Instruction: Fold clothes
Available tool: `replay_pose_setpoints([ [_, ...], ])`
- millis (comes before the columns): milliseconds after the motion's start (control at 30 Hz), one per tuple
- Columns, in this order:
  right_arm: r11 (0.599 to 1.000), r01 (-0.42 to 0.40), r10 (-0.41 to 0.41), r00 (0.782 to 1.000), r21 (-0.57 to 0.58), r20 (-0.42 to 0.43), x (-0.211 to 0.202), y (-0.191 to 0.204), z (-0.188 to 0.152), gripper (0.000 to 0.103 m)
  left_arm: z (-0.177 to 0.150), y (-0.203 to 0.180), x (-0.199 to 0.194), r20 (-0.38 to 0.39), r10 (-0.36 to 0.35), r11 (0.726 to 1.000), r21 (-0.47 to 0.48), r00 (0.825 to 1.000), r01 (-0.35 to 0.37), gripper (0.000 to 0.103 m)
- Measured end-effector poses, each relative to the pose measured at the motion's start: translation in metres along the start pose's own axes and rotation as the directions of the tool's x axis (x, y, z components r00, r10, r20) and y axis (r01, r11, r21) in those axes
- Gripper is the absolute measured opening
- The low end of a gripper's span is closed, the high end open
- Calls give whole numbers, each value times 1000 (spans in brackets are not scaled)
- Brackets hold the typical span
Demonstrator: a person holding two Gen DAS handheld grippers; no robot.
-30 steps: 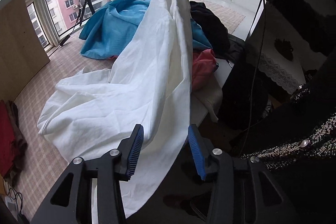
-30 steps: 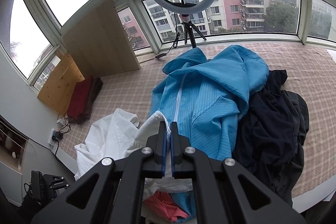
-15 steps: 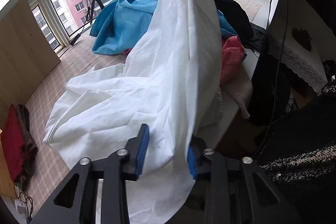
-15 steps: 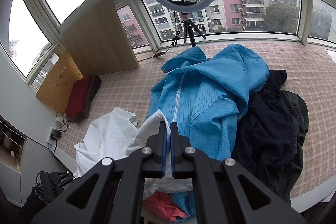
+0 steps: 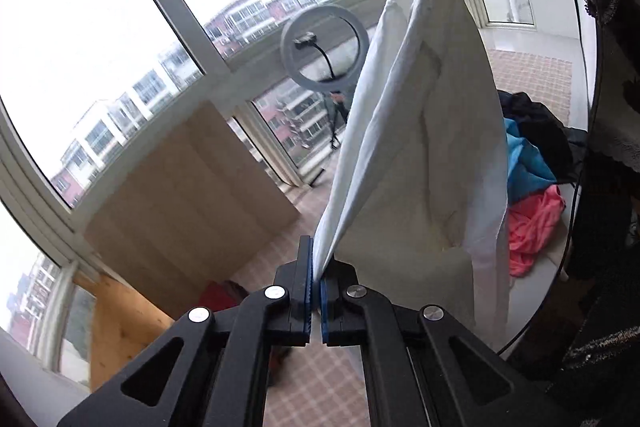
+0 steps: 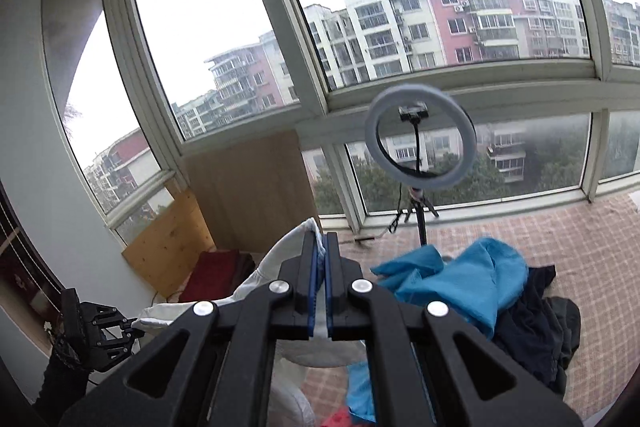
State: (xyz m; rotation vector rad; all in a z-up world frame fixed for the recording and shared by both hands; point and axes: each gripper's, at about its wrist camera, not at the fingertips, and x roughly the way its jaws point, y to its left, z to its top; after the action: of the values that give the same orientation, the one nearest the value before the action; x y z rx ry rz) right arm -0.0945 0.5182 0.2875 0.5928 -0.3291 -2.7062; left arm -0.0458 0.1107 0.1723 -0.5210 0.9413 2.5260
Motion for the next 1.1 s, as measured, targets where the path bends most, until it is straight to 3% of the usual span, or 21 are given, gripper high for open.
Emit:
replay_pose_setpoints([
  [67, 999, -23, 25, 994, -22, 104, -28, 33, 28, 3, 7, 16, -21, 62, 84, 996, 18, 994, -86, 2],
  [133, 1000, -16, 19, 989, -23, 143, -35, 58, 40, 3, -2, 25, -11, 4, 86, 996, 17, 996, -86, 2],
  [233, 990, 104, -104, 995, -98, 4, 3, 93, 36, 3, -18, 36, 6, -98, 58, 998, 13, 993, -57, 2],
  [300, 985, 129, -136, 990, -118, -49, 16, 111, 35, 3, -20, 42, -6, -80, 46, 999, 12, 996, -45, 2],
  [367, 991, 106, -102, 994, -87, 42, -12, 130, 46, 3, -16, 47, -42, 26, 59, 998, -1, 998, -59, 2],
  [433, 993, 86, -70, 981, -84, 178, -52, 152, 52, 3, -19, 54, -57, 77, -9, 1000, -24, 997, 11, 2],
  [500, 990, 106, -88, 978, -89, 188, -55, 169, 48, 3, -34, 46, -33, -56, -73, 997, 6, 996, 73, 2],
  [567, 973, 177, -168, 983, -146, 71, -23, 185, 33, 3, -58, 25, -9, -187, -35, 991, 119, 982, 58, 2],
  [600, 965, 198, -197, 980, -175, 24, -8, 193, 22, 3, -66, 20, -6, -218, -55, 986, 142, 974, 88, 2],
  [633, 959, 210, -214, 977, -192, -3, 0, 200, 15, 3, -65, 25, -14, -196, -54, 987, 139, 979, 82, 2],
  [700, 965, 197, -194, 980, -173, 30, -12, 210, 17, 2, -54, 41, -39, -112, -15, 994, 110, 994, 27, 2],
  [800, 979, 158, -137, 979, -130, 152, -53, 220, 31, 3, -39, 68, -83, 53, 65, 998, 13, 996, -65, 2],
  [833, 983, 146, -123, 974, -111, 188, -60, 218, 30, 3, -42, 72, -86, 79, 48, 998, -40, 996, -45, 1],
  [900, 989, 127, -106, 965, -73, 241, -68, 213, 25, 3, -63, 55, -60, -13, -54, 998, -37, 998, 54, 1],
  [933, 988, 141, -127, 973, -62, 192, -49, 207, 12, 3, -76, 40, -42, -87, -66, 998, 10, 994, 67, 1],
  [1000, 982, 175, -176, 984, -64, 2, 5, 197, -17, 3, -99, 17, -15, -194, -70, 993, 82, 978, 87, 1],
  [1067, 980, 191, -194, 979, -45, -65, 29, 189, -32, 3, -99, 28, -17, -205, -78, 995, 44, 976, 89, 1],
  [1100, 977, 207, -208, 978, -40, -13, 13, 190, -23, 1, -97, 37, -20, -202, -82, 996, 16, 976, 87, 1],
])
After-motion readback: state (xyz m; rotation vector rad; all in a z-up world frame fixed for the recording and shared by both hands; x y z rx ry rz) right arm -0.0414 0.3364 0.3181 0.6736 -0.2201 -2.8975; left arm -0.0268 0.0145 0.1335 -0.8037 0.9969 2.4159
